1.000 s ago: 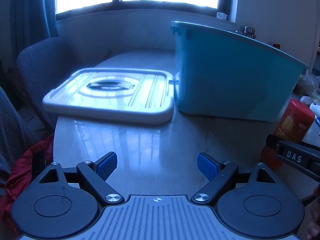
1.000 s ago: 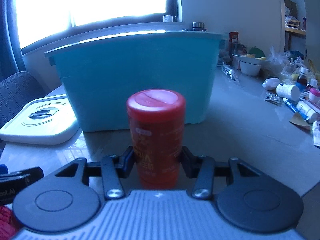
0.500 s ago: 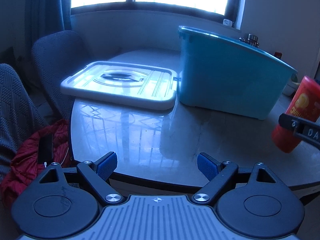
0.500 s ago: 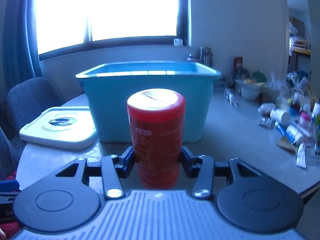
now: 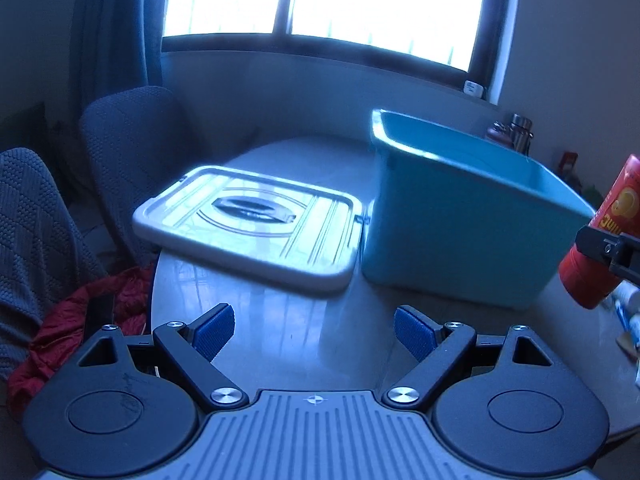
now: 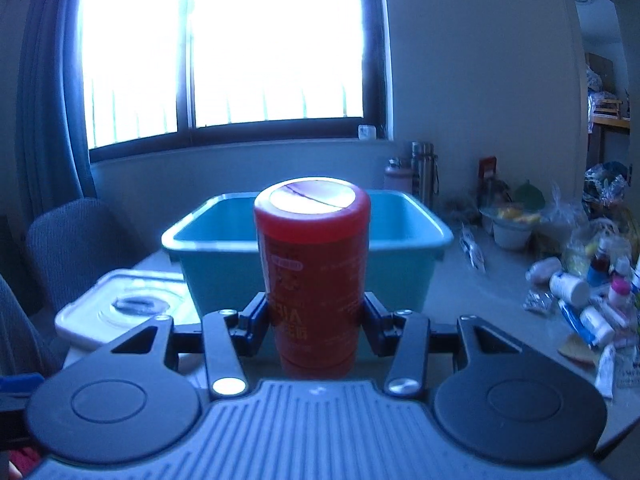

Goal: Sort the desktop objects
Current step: 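Lift the red can with the right tool and carry it over the teal bin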

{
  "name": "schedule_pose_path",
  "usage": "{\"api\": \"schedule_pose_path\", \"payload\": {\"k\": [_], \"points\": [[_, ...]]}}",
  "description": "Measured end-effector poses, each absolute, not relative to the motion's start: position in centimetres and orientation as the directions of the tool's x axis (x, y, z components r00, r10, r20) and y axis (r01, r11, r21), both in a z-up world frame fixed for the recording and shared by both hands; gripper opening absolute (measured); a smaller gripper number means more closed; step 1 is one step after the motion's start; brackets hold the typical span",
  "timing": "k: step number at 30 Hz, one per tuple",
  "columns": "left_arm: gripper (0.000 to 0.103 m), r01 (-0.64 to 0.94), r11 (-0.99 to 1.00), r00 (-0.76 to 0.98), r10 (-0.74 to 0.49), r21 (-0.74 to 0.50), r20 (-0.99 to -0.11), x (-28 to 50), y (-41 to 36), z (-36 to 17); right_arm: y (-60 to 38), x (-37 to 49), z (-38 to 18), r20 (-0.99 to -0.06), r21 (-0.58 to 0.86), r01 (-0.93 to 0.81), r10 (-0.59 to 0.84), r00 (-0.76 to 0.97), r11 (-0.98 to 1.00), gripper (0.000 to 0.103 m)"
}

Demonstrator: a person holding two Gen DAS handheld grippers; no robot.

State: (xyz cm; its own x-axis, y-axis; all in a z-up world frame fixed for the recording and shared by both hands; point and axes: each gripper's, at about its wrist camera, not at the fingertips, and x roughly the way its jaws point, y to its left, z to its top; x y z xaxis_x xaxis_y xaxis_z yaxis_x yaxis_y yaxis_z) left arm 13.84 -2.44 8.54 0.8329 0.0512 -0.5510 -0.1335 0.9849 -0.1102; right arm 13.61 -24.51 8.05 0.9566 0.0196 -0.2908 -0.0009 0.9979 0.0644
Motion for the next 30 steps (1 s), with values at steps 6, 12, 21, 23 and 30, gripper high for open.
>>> {"api": "schedule_pose_path", "payload": {"k": [6,12,21,23,30], "points": [[0.089,-0.152,0.984,0.844,0.078,-0.097,-0.53,16.2,-2.2,10.1,-23.8,16.5,9.6,-0.243,0.038,-0.021,0.03,0.97,0.999,0.049],[0.089,-0.163,0.983,0.842,0.093,-0.087,-0.531,19.2,-1.2,11.5,-23.1,19.6,11.0,-0.222,0.027,-0.018,0.024,0.975,0.999,0.049],[0.089,-0.149,0.987,0.836,0.094,-0.059,-0.541,24.0,0.1,13.1,-22.7,24.9,12.6,-0.225,0.055,0.018,-0.005,0.974,0.998,0.049],[0.089,-0.145,0.988,0.838,0.09,-0.061,-0.539,24.9,0.4,13.1,-22.6,25.8,12.6,-0.224,0.056,0.029,-0.015,0.975,0.998,0.049],[0.089,-0.122,0.991,0.83,0.071,-0.058,-0.553,27.6,1.2,12.5,-22.9,29.1,12.2,-0.241,0.073,0.075,-0.055,0.969,0.995,0.049]]}}
